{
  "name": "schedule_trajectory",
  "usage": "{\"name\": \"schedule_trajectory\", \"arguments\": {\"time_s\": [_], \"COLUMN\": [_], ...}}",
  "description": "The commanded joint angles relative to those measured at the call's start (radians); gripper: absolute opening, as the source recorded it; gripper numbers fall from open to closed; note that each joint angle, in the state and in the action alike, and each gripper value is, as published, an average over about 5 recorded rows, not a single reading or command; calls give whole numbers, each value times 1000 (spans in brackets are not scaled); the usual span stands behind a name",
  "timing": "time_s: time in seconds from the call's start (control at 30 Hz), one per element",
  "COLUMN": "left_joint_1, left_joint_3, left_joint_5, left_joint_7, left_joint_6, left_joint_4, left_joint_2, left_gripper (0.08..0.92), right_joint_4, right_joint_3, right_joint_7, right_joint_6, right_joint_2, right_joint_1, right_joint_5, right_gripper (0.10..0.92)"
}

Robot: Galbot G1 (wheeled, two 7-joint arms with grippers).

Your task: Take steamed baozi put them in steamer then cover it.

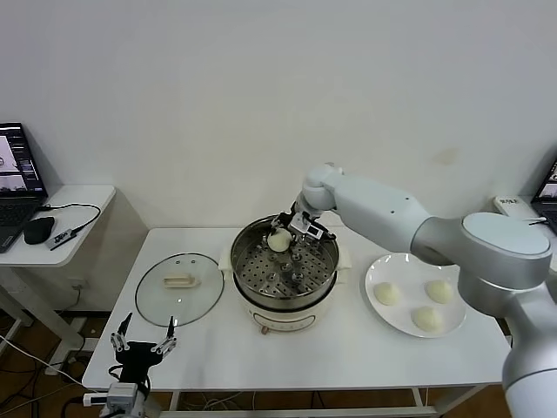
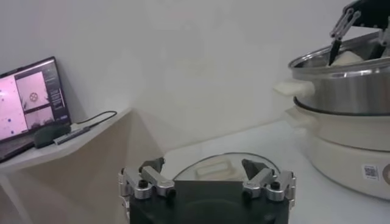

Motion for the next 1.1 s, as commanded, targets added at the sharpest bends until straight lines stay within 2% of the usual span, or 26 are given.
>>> {"name": "schedule_trajectory", "arguments": {"time_s": [0.03, 0.2, 0.4, 0.53, 0.77, 0.93, 1.1], "left_joint_1": [0, 4, 13, 20, 25, 25, 14], "left_joint_3": [1, 1, 0, 3, 15, 33, 45], "left_joint_5": [1, 1, -2, -5, -10, -8, -9], "left_joint_7": [0, 0, 1, 1, 0, 6, 11], "left_joint_6": [1, 2, 8, 17, 25, 24, 11], "left_joint_4": [-2, -8, -25, -39, -76, -77, -59], "left_joint_2": [-1, 0, 7, 16, 34, 47, 63], "left_gripper": [823, 823, 823, 823, 823, 823, 823], "right_joint_4": [-33, 49, 260, 418, 642, 756, 790], "right_joint_3": [2, -36, -94, -103, -121, -86, -33], "right_joint_7": [25, -37, -151, -206, -231, -234, -230], "right_joint_6": [50, -7, -225, -417, -696, -758, -767], "right_joint_2": [13, -25, -137, -249, -499, -712, -863], "right_joint_1": [1, 46, 177, 255, 336, 311, 229], "right_joint_5": [-47, 88, 344, 457, 488, 494, 453], "right_gripper": [699, 810, 822, 823, 823, 823, 823]}}
